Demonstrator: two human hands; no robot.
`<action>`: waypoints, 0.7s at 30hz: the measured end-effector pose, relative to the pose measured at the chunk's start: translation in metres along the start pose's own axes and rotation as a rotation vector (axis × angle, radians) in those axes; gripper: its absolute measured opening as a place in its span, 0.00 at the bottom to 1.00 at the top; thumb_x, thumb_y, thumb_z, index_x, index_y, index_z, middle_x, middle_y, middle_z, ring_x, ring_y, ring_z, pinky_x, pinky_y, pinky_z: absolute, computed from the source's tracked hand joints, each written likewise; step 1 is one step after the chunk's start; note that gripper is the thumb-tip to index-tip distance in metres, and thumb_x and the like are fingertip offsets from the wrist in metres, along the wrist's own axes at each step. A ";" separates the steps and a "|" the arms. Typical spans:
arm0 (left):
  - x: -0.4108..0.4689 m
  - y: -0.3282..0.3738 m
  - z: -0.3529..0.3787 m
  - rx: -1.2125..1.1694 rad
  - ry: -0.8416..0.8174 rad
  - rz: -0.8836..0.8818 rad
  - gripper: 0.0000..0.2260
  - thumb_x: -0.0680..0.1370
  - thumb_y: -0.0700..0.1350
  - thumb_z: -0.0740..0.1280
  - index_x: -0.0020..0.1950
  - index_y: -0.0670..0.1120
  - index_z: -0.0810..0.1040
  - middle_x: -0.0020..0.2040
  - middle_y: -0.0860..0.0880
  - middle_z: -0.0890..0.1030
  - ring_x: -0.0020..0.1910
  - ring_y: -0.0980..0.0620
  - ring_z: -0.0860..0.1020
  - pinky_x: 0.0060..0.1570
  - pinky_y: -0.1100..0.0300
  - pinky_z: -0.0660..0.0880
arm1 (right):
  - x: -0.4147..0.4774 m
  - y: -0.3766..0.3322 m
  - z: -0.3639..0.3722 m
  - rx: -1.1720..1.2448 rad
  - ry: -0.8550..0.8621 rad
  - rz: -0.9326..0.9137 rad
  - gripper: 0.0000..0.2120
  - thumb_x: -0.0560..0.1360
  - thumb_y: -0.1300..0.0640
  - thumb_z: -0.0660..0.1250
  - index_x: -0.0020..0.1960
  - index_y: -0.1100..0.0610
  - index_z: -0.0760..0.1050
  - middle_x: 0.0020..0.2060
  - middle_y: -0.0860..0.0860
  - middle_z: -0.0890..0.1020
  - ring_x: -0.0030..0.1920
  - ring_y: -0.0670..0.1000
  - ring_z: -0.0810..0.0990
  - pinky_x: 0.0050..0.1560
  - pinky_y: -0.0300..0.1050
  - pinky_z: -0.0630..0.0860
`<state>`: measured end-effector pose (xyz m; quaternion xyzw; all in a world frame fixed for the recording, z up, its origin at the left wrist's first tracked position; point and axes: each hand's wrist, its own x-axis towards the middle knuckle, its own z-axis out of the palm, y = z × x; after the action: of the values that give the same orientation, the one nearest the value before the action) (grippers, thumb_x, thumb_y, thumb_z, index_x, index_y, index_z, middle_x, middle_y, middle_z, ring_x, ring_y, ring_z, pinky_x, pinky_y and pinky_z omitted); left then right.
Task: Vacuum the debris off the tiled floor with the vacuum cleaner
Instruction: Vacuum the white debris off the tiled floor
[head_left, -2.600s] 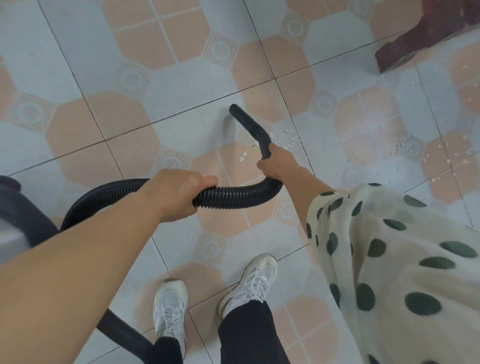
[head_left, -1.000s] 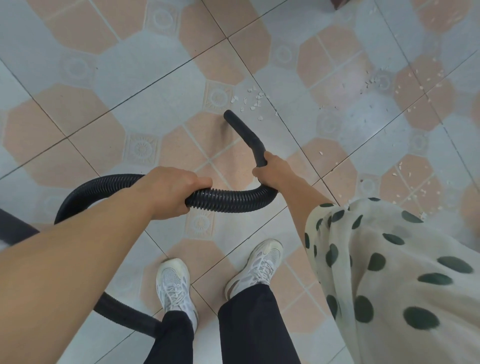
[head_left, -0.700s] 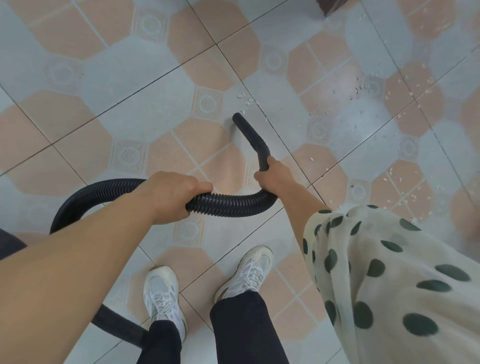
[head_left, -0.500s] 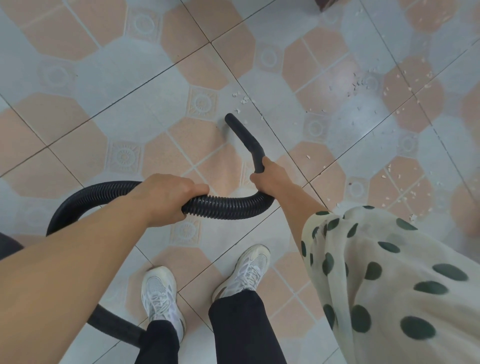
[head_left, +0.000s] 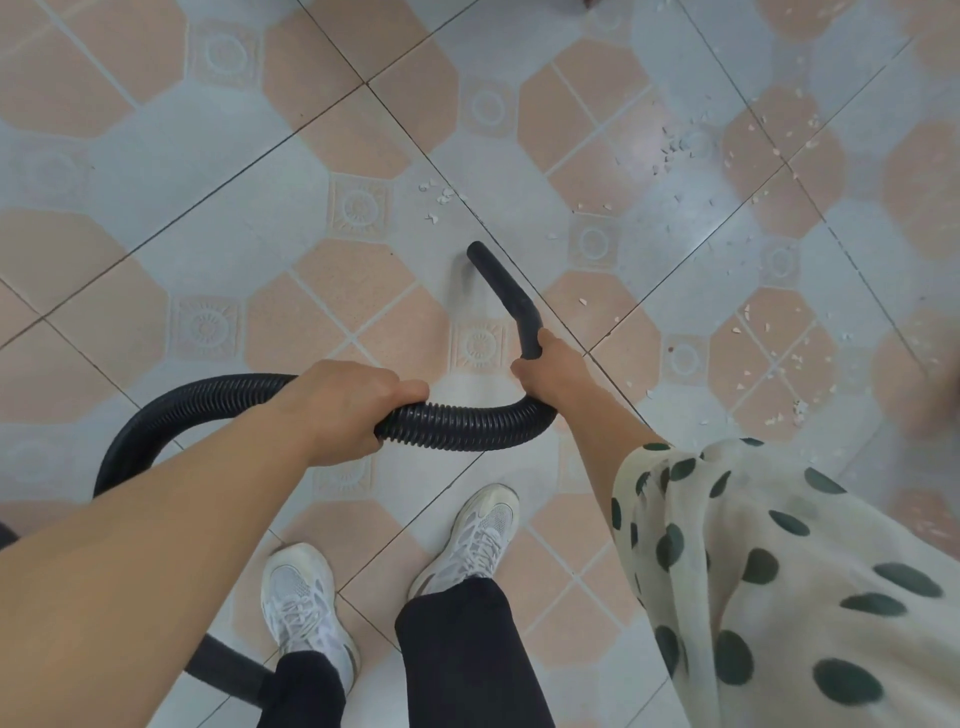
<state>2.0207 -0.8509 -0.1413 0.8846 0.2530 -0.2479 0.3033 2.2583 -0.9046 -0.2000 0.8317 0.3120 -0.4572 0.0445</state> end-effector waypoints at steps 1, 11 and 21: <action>0.002 0.001 -0.001 0.004 -0.001 -0.007 0.13 0.74 0.41 0.62 0.55 0.54 0.68 0.42 0.54 0.74 0.41 0.51 0.75 0.36 0.58 0.70 | 0.002 0.000 -0.002 0.007 0.015 0.004 0.20 0.76 0.57 0.62 0.67 0.58 0.66 0.52 0.55 0.76 0.46 0.55 0.75 0.43 0.45 0.70; 0.020 -0.001 -0.010 -0.012 0.037 -0.078 0.13 0.73 0.41 0.62 0.54 0.54 0.68 0.43 0.53 0.75 0.41 0.49 0.75 0.35 0.57 0.69 | 0.034 -0.015 -0.018 -0.011 0.027 -0.041 0.24 0.76 0.57 0.62 0.71 0.57 0.63 0.54 0.56 0.76 0.49 0.56 0.75 0.46 0.48 0.72; 0.022 -0.015 -0.017 -0.073 0.104 -0.139 0.12 0.73 0.41 0.63 0.53 0.53 0.68 0.41 0.53 0.75 0.40 0.49 0.75 0.34 0.58 0.67 | 0.054 -0.050 -0.030 -0.111 -0.007 -0.121 0.19 0.75 0.58 0.62 0.65 0.58 0.65 0.51 0.56 0.75 0.48 0.56 0.76 0.44 0.49 0.72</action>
<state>2.0332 -0.8225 -0.1486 0.8650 0.3380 -0.2128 0.3037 2.2731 -0.8281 -0.2152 0.8060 0.3862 -0.4441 0.0638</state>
